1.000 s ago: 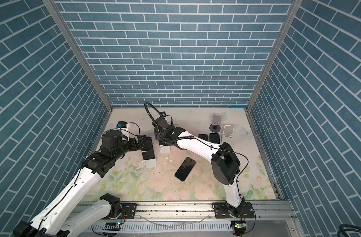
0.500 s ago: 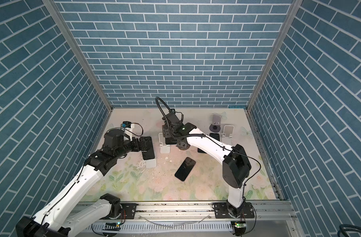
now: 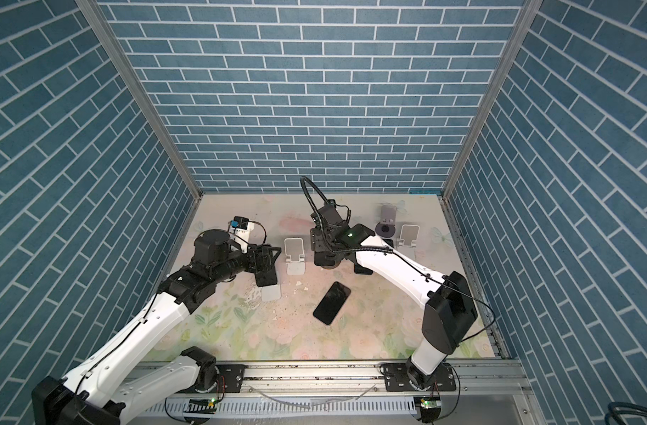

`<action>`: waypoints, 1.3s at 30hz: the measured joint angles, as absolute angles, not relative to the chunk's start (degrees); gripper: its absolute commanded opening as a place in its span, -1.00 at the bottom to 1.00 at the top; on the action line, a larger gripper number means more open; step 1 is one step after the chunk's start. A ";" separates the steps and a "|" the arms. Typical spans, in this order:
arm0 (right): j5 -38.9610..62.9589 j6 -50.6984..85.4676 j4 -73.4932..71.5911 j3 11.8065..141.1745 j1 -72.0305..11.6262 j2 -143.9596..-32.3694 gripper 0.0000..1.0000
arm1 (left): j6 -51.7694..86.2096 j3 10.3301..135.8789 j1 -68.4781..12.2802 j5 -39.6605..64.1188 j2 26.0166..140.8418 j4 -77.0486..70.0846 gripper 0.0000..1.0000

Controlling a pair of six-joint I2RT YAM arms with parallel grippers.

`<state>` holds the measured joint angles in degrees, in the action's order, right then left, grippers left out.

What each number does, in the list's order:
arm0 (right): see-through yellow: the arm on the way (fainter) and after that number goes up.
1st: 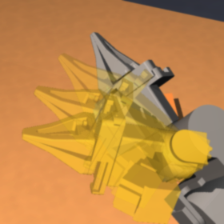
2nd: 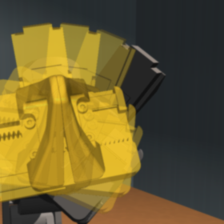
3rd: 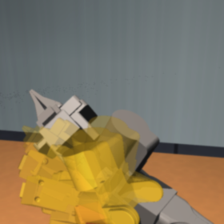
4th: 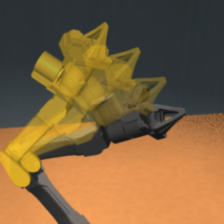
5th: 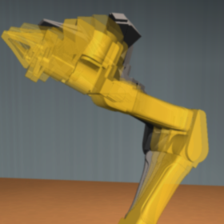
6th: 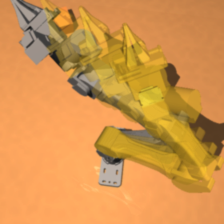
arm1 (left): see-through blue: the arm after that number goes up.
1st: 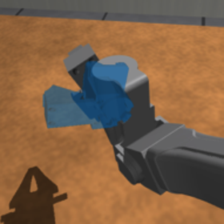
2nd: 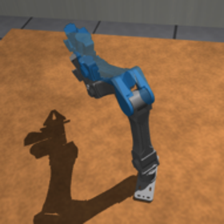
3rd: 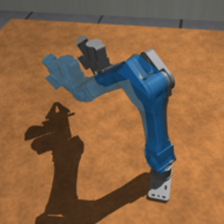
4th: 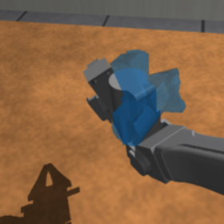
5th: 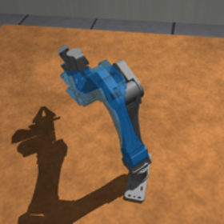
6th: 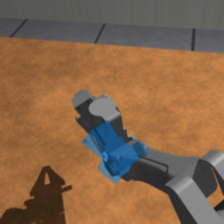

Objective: Remove the phone from the phone stand
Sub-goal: Place the phone at the bottom-center of the table.

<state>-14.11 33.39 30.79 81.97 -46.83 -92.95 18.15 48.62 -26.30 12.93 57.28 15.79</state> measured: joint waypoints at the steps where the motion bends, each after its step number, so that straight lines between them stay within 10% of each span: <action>1: -14.11 33.71 30.92 81.30 -46.59 -92.16 0.02 | 17.98 48.97 -27.07 12.88 57.74 15.84 0.99; 39: -11.14 46.48 35.64 56.93 -42.78 -75.53 -0.03 | 15.33 58.63 -43.62 8.12 76.42 12.19 0.99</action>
